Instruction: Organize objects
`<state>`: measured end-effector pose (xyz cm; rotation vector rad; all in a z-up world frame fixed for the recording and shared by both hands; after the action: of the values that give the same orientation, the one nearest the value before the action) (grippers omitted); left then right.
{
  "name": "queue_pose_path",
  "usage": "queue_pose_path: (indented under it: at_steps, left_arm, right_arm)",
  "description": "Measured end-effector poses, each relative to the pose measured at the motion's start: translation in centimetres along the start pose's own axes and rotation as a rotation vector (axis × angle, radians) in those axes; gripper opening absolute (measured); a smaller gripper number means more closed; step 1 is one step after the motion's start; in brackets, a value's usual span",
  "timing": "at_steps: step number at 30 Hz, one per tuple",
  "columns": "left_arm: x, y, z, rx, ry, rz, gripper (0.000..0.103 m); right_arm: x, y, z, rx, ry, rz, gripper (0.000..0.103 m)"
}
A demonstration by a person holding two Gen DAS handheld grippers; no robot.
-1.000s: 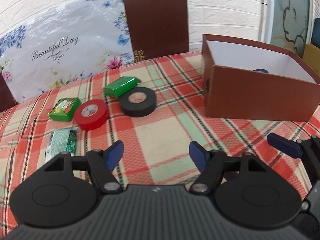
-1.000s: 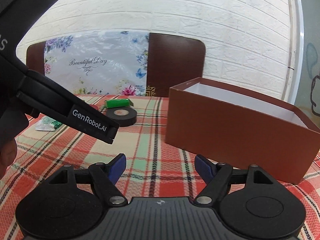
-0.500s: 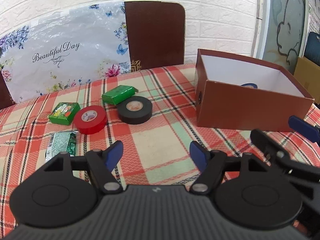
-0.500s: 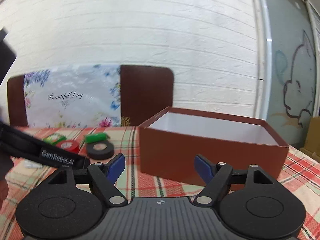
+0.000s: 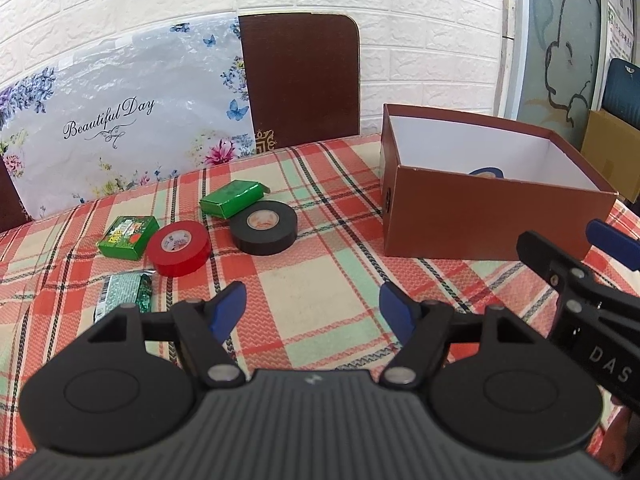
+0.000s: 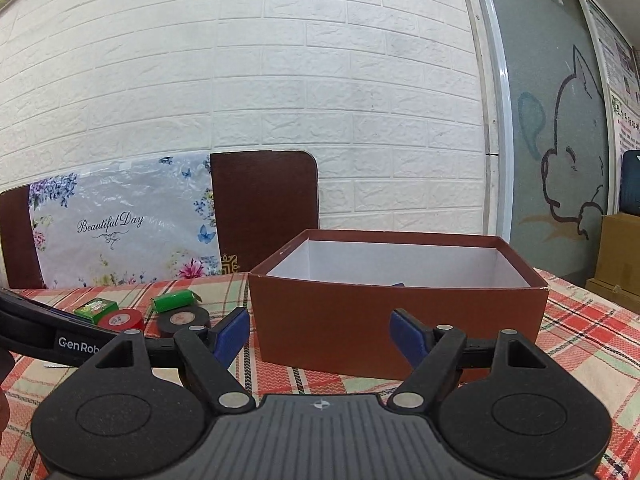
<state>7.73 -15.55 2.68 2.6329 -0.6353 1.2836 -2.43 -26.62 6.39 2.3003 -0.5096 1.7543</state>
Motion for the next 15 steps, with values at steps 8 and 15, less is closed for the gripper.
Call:
queue_pose_path:
  at_steps: [8, 15]
  left_arm:
    - [-0.10, 0.29, -0.08, 0.002, -0.002, 0.012, 0.076]
    - [-0.17, 0.11, -0.07, 0.003, -0.003, 0.009, 0.076]
  right_arm:
    - [0.00, 0.09, 0.04, 0.005, -0.001, 0.001, 0.075]
    - [-0.14, -0.20, 0.05, 0.011, -0.009, -0.008, 0.076]
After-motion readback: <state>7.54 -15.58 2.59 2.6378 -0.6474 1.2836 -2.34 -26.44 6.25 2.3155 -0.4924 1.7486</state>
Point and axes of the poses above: each gripper's, at about its wrist camera, not at the fingertips, and z roughly the way its jaws point, y to its right, x to its top, the point moved 8 cm from there along z, roughly the way its jaws point, and after that the axes turned 4 degrees about -y, right-handed, at the moved point
